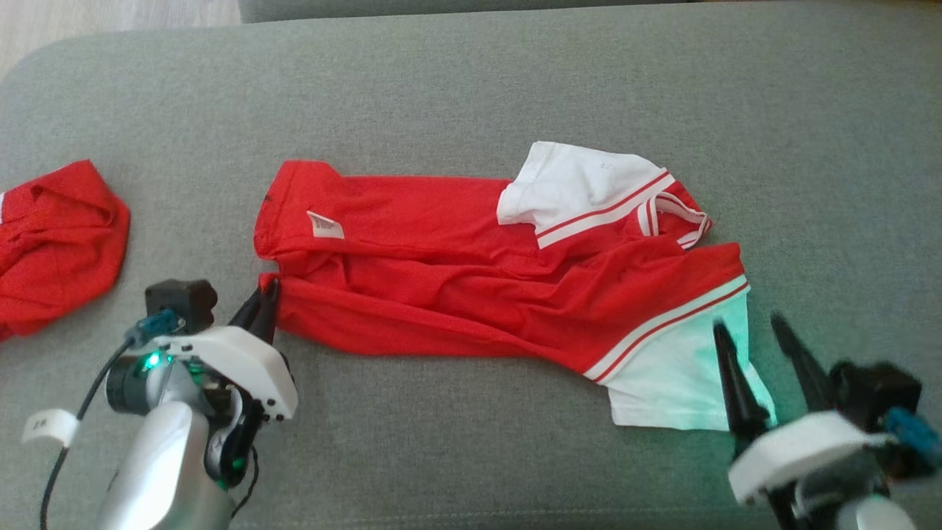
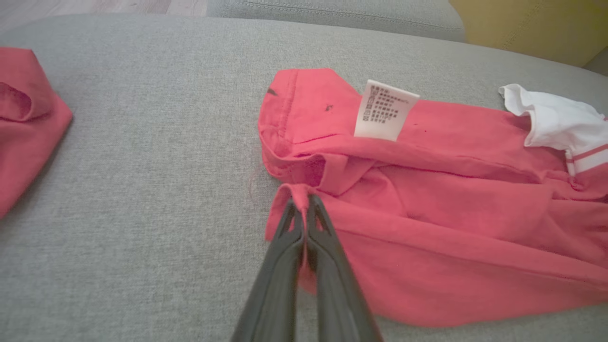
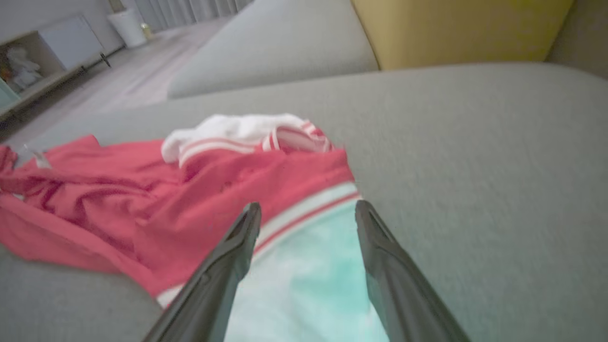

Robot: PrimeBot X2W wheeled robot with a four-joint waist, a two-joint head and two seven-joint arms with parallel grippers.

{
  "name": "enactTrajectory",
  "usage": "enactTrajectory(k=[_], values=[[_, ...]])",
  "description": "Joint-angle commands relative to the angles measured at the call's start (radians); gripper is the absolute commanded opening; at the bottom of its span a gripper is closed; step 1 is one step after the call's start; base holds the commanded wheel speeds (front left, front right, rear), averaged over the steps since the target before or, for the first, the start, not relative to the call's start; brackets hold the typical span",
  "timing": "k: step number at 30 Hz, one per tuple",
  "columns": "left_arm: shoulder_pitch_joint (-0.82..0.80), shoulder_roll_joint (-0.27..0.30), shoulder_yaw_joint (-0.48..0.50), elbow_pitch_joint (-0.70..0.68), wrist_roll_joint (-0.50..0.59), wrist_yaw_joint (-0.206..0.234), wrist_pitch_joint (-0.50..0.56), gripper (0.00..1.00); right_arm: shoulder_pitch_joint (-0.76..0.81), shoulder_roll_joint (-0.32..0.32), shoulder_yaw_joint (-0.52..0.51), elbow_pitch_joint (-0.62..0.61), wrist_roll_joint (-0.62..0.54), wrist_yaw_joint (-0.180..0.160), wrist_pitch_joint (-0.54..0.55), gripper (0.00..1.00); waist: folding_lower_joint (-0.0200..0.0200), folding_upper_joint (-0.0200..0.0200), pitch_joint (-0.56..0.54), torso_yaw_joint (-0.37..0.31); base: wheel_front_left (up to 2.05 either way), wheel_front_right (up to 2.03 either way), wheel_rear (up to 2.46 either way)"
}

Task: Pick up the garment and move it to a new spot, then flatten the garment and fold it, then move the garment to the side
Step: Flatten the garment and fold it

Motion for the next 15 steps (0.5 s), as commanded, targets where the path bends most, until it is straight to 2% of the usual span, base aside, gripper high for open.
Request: enactTrajectory(k=[1,8,15], values=[[-0.010,0.031,0.028,-0.040,0.004,0.010,-0.014,0.00,0.015,-0.006,0.015,-0.025,0.004,0.008,0.011,1.00,-0.0001,0.0000,0.001,0.000,0.00,0.00,0.00],[0.026,0.027,0.016,-0.099,-0.002,0.017,-0.012,0.00,0.073,-0.006,-0.052,0.006,-0.006,0.008,0.115,1.00,-0.0001,0.0000,0.011,0.001,0.00,0.00,0.00],[0.036,0.024,0.004,-0.133,-0.005,0.020,-0.014,0.00,0.031,-0.006,-0.067,0.078,0.026,0.008,0.195,1.00,-0.0001,0.0000,0.026,0.009,0.00,0.00,0.00]])
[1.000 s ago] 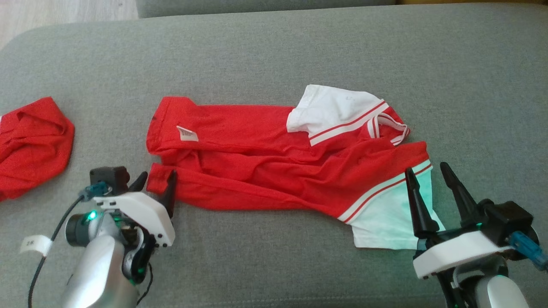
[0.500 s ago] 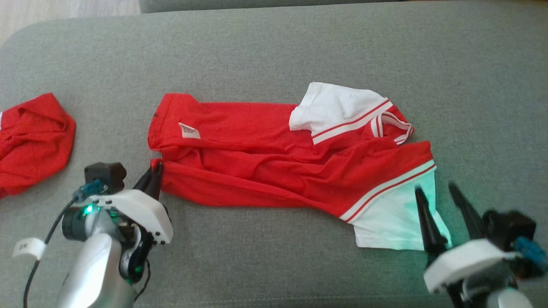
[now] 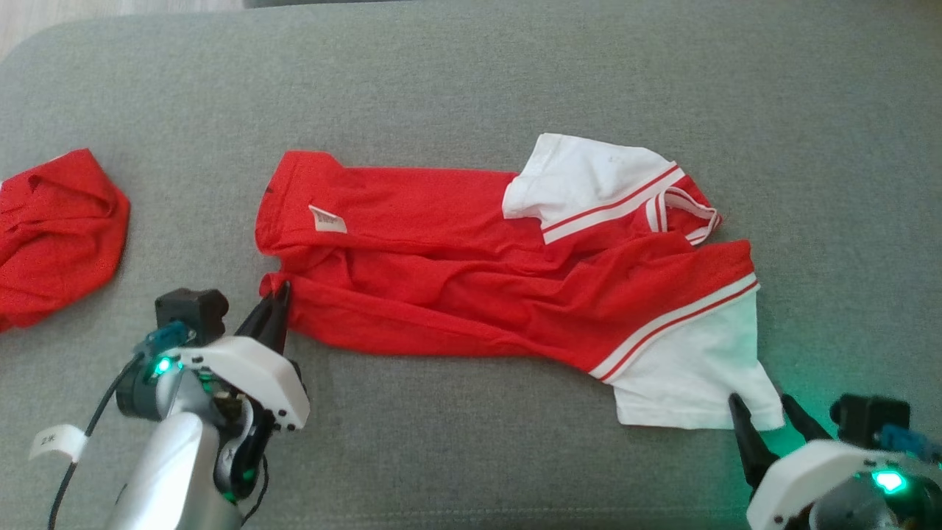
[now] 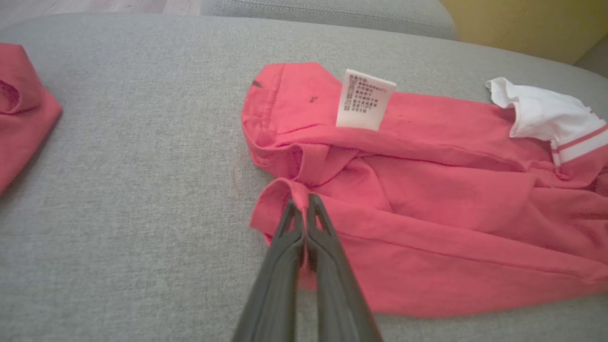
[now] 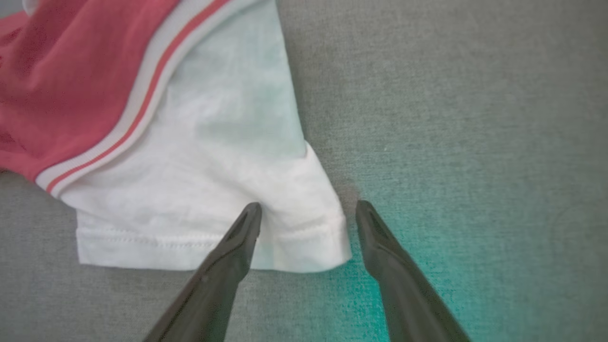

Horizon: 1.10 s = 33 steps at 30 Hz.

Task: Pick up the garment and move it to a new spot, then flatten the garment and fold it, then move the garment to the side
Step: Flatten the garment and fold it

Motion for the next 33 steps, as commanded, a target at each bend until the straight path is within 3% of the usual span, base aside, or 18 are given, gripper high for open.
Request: enactTrajectory(k=[1,3,4,5,13,18,27,33], values=[[-0.018,0.023,0.030,-0.039,-0.006,0.004,-0.008,0.00,-0.044,-0.007,0.021,-0.027,0.000,0.008,0.006,1.00,0.0000,0.0000,0.001,0.002,0.00,0.00,0.00],[-0.015,0.024,0.030,-0.047,-0.008,0.005,-0.009,0.00,-0.060,-0.007,0.018,-0.007,0.033,0.008,0.030,1.00,0.0000,0.0000,0.004,0.006,0.00,0.00,0.00],[-0.011,0.024,0.029,-0.054,-0.010,0.008,-0.012,0.00,-0.072,-0.007,0.016,0.005,0.038,0.008,0.052,0.20,0.0000,0.0000,0.006,0.009,0.00,0.00,0.00],[-0.009,0.025,0.029,-0.058,-0.010,0.009,-0.012,0.00,-0.076,-0.007,0.016,0.003,0.045,0.008,0.054,0.00,0.0000,0.0000,0.007,0.011,0.00,0.00,0.00],[0.010,0.038,0.036,-0.119,-0.008,0.025,-0.045,0.00,-0.092,-0.007,0.022,-0.111,0.068,0.008,0.007,0.00,0.0000,0.0000,0.003,0.002,0.00,0.00,0.00],[0.019,0.054,0.051,-0.240,-0.005,0.041,-0.060,0.00,-0.137,-0.007,0.026,-0.241,0.065,0.008,-0.068,0.00,0.0000,0.0000,-0.021,-0.005,0.00,0.00,0.00],[-0.051,0.098,0.104,-0.521,0.020,0.074,-0.104,0.00,-0.335,-0.025,0.021,-0.438,0.005,0.008,-0.142,0.00,0.0000,0.0000,-0.085,-0.008,0.00,0.00,0.00],[-0.142,0.109,0.125,-0.640,0.029,0.085,-0.119,0.00,-0.477,-0.059,0.024,-0.499,-0.002,0.008,-0.144,0.00,0.0000,0.0000,-0.124,-0.009,0.00,0.00,0.00]])
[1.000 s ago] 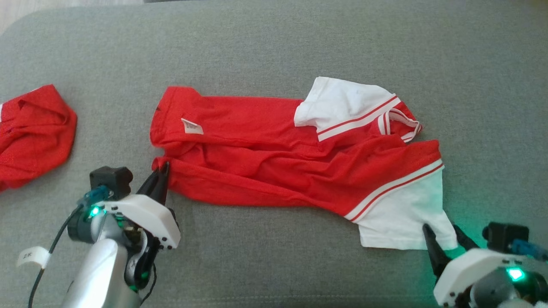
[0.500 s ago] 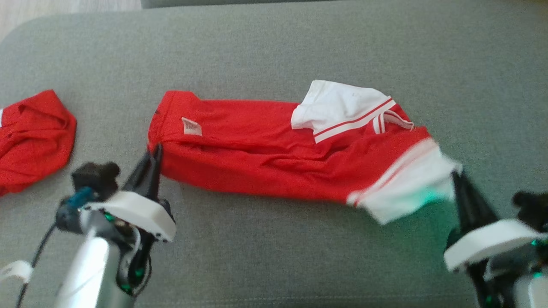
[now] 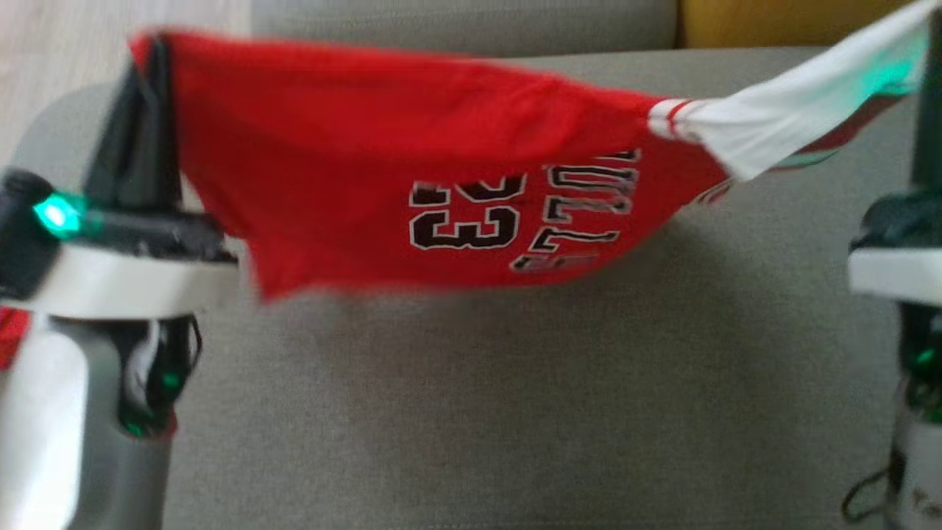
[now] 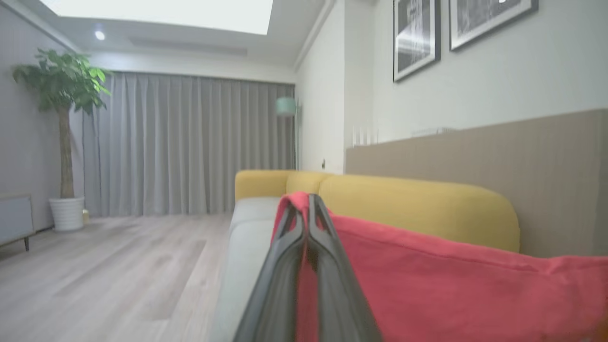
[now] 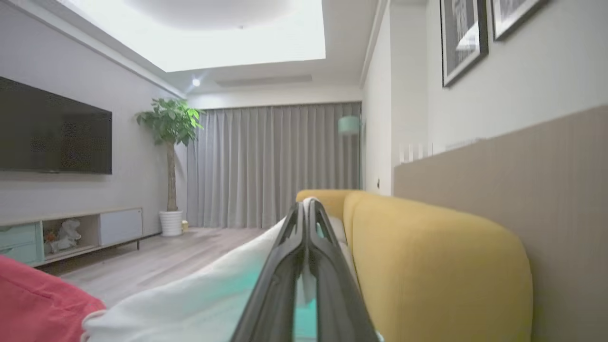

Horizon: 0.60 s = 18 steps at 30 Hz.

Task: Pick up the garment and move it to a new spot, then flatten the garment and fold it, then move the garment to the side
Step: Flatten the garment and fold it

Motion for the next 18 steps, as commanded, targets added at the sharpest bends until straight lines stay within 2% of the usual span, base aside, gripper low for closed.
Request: enactTrajectory(k=[1,9,18], values=[[-0.065,0.036,0.048,-0.048,0.012,0.006,-0.004,0.00,-0.049,-0.014,0.022,-0.042,-0.003,0.008,0.004,0.00,0.0000,0.0000,-0.015,0.001,0.00,0.00,0.00],[-0.191,0.044,0.050,-0.096,0.013,0.008,0.015,0.00,-0.184,-0.034,0.017,-0.036,0.016,0.008,0.029,0.00,0.0000,0.0000,-0.051,0.003,0.00,0.00,0.00],[-0.253,0.042,0.046,-0.036,-0.008,-0.002,0.010,0.00,-0.239,-0.027,0.013,0.031,0.040,0.008,0.034,0.00,0.0000,0.0000,-0.031,0.004,0.00,0.00,0.00]])
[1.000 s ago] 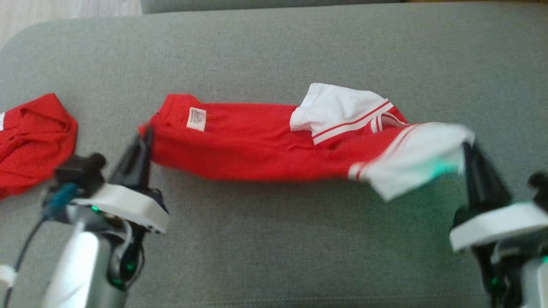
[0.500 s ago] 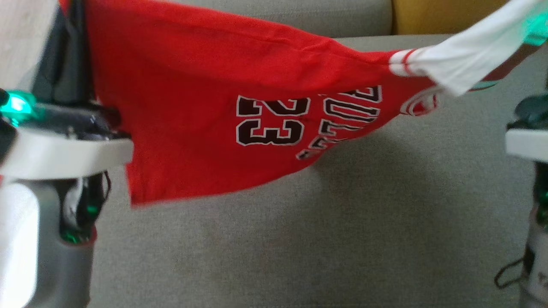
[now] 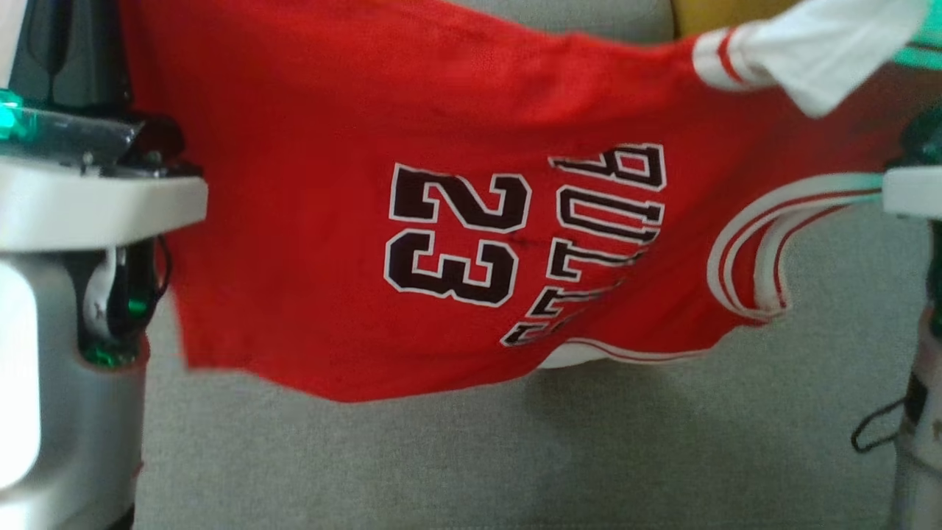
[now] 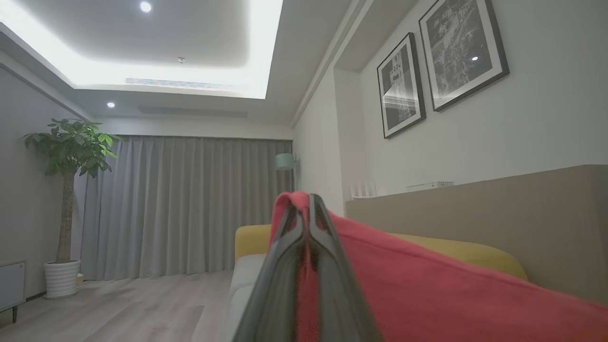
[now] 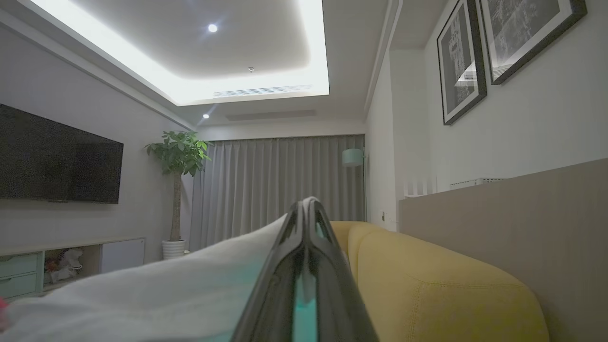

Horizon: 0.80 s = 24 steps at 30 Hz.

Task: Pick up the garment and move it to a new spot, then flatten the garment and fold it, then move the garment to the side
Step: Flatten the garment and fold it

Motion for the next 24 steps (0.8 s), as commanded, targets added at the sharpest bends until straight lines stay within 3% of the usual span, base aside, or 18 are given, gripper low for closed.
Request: enactTrajectory(k=[1,10,17,22,24], values=[[-0.072,0.033,0.036,-0.010,-0.008,-0.002,-0.004,0.00,-0.067,-0.001,0.016,-0.018,0.010,0.008,0.002,0.00,0.0000,0.0000,0.011,0.000,0.00,0.00,0.00],[-0.323,0.018,0.031,0.264,-0.041,-0.059,-0.097,0.00,-0.389,-0.016,0.067,0.236,0.028,0.008,-0.043,0.00,0.0000,0.0000,0.113,-0.009,0.00,0.00,0.00],[-0.577,0.017,0.037,0.548,-0.026,-0.095,-0.184,0.00,-0.736,0.002,0.138,0.575,0.024,0.008,-0.181,0.00,0.0000,0.0000,0.176,-0.022,0.00,0.00,0.00],[-0.686,0.004,0.020,0.759,-0.005,-0.117,-0.197,0.00,-0.885,0.025,0.187,0.852,0.010,0.008,-0.264,0.00,0.0000,0.0000,0.198,-0.029,0.00,0.00,0.00],[-0.699,-0.003,0.015,0.804,-0.004,-0.121,-0.198,0.00,-0.902,0.029,0.199,0.909,0.008,0.008,-0.274,0.00,0.0000,0.0000,0.203,-0.030,0.00,0.00,0.00]])
